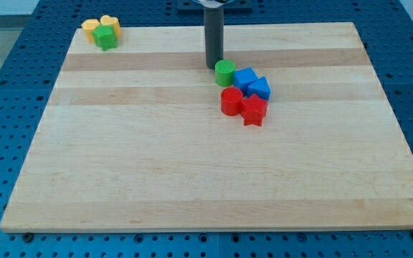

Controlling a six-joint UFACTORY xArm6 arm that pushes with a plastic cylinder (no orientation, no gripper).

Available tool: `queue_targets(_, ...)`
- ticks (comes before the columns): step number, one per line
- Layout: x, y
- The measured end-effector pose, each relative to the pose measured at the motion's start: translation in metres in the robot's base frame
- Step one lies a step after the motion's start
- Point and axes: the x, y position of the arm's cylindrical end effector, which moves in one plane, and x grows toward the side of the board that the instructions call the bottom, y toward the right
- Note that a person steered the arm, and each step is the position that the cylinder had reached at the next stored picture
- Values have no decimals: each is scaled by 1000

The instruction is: Point your arm to blue triangle

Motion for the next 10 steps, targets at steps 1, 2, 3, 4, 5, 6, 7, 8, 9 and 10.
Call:
queue_targets(1, 6, 12)
queue_targets(2, 17, 26)
queue_targets(3, 22, 31)
queue_targets(4, 20, 31)
queue_targets(5, 4, 38)
queue_targets(6, -2, 80)
queue_targets(7, 8, 130)
queue_targets(8, 37, 149)
queue_targets(9, 48, 145)
queue_targets(10, 60, 142)
